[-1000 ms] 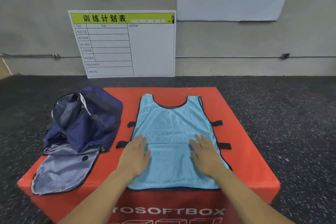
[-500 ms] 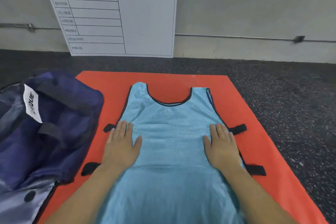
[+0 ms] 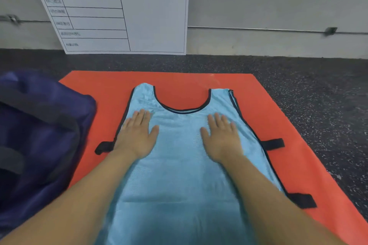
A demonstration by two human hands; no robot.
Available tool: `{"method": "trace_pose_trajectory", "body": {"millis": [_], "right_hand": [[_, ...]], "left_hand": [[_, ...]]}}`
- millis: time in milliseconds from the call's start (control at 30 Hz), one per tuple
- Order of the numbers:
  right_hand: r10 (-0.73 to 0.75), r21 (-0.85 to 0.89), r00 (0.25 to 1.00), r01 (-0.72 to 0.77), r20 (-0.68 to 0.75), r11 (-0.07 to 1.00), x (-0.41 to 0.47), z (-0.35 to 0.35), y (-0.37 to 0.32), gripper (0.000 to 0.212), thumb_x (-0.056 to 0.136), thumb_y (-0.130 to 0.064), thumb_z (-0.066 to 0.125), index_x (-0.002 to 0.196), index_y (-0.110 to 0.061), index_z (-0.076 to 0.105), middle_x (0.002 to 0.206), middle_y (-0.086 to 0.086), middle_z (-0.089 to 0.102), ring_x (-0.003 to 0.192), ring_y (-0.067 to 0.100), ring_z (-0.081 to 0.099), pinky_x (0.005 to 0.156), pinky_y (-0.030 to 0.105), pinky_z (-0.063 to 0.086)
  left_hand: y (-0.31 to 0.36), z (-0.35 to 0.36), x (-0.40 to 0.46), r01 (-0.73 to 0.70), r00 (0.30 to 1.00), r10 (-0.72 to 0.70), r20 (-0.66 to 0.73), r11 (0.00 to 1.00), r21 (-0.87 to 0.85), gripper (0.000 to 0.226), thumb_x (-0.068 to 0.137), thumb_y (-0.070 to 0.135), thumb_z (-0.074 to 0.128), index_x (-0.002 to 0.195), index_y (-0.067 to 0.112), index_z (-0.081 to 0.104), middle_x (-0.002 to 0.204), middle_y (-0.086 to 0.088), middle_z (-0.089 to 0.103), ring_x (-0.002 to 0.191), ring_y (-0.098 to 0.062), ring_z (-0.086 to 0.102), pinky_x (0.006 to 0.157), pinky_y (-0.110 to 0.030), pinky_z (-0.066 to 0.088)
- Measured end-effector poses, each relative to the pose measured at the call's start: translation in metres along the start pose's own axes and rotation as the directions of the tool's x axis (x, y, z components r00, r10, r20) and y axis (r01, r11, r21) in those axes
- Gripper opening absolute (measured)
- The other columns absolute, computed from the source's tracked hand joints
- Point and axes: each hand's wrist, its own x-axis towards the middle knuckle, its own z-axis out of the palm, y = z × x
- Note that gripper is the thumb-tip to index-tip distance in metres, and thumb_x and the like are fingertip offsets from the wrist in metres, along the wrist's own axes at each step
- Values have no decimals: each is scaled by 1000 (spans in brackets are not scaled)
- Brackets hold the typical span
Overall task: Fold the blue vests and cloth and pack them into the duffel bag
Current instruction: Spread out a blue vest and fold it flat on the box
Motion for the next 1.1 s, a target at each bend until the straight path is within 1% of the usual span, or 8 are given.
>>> {"method": "trace_pose_trajectory", "body": {"millis": [133,267,333,600,800,900,1000,1100], "right_hand": [[200,-9,977,-201,-77,980,22,-11,28,76,97,-45,-3,159,-9,22,168,11,16,155,30,9,126,47,8],[-227,64,972,231,-59,971,8,4,-53,80,93,-44,-4,159,-12,29,167,11,22,155,29,16,125,46,14],[-303,100,953,304,-23,947,0,4,-66,79,94,-52,0,162,-19,21,170,4,15,157,22,8,127,44,6],[206,-36,978,-207,-19,978,19,-19,50,70,104,-48,4,163,-11,6,172,6,0,158,25,-6,128,45,1],[-282,71,960,281,3,957,-78,9,-57,82,91,-48,-5,163,-13,13,171,2,7,158,20,1,127,39,-3],[-89,44,996,89,-9,995,-90,0,-3,70,101,-48,4,164,-16,5,171,-2,-1,158,18,-5,127,38,-5],[122,-42,992,-121,16,992,-93,-13,43,86,89,-53,-13,163,-12,3,172,3,-3,158,20,-7,127,38,-5],[48,-36,999,-47,14,998,-122,-13,-4,77,97,-42,2,159,-1,24,168,14,19,156,29,17,125,39,5]], "left_hand": [[5,-3,16,58,998,-58,2,998,9,66,106,46,16,162,13,8,170,-8,0,156,-22,-3,126,-40,0],[48,8,10,-165,986,166,-20,986,13,83,89,52,-6,161,17,17,169,-2,10,156,-18,5,126,-39,5],[35,5,13,-120,993,120,-3,993,-19,79,92,53,-1,162,19,14,170,1,7,156,-16,2,126,-38,2],[-16,-9,1,27,1000,-27,4,993,119,69,102,44,4,161,8,7,170,-7,2,156,-18,-2,126,-38,-3],[53,12,-77,-175,984,176,-39,984,42,88,85,49,-15,161,9,5,168,-4,-3,156,-16,-5,126,-35,-4],[17,7,-102,-98,994,99,-50,995,32,87,90,53,-5,159,5,17,168,-9,9,156,-21,6,127,-39,4],[-9,-1,-125,-4,999,7,-45,998,55,81,95,49,10,152,-3,35,161,-19,30,152,-30,25,125,-41,12],[33,-5,-154,-82,996,84,-29,995,59,67,92,38,32,130,-9,61,138,-27,57,130,-38,56,112,-44,26]]}}
